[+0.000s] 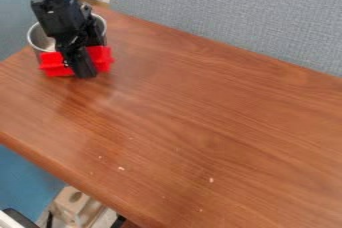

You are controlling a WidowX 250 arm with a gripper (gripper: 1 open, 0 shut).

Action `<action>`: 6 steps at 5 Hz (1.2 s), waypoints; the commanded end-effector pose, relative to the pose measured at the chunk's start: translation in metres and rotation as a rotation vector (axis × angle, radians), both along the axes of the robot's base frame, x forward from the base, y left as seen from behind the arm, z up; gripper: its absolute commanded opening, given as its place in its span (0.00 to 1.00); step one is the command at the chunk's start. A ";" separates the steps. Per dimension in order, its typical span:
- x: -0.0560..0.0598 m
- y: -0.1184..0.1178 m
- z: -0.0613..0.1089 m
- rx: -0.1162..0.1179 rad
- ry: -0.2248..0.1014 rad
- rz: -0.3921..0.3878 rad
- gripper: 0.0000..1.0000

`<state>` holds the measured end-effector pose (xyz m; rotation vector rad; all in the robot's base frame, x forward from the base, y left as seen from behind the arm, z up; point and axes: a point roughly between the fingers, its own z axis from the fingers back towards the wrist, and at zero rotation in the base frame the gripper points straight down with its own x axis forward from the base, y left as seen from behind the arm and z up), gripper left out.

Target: Put the red object in the metal pot

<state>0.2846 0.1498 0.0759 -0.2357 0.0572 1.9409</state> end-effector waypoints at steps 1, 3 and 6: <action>0.004 0.013 0.016 0.033 -0.046 0.029 0.00; 0.005 0.017 0.017 0.029 -0.040 0.052 0.00; 0.005 0.022 0.017 0.022 -0.031 0.082 0.00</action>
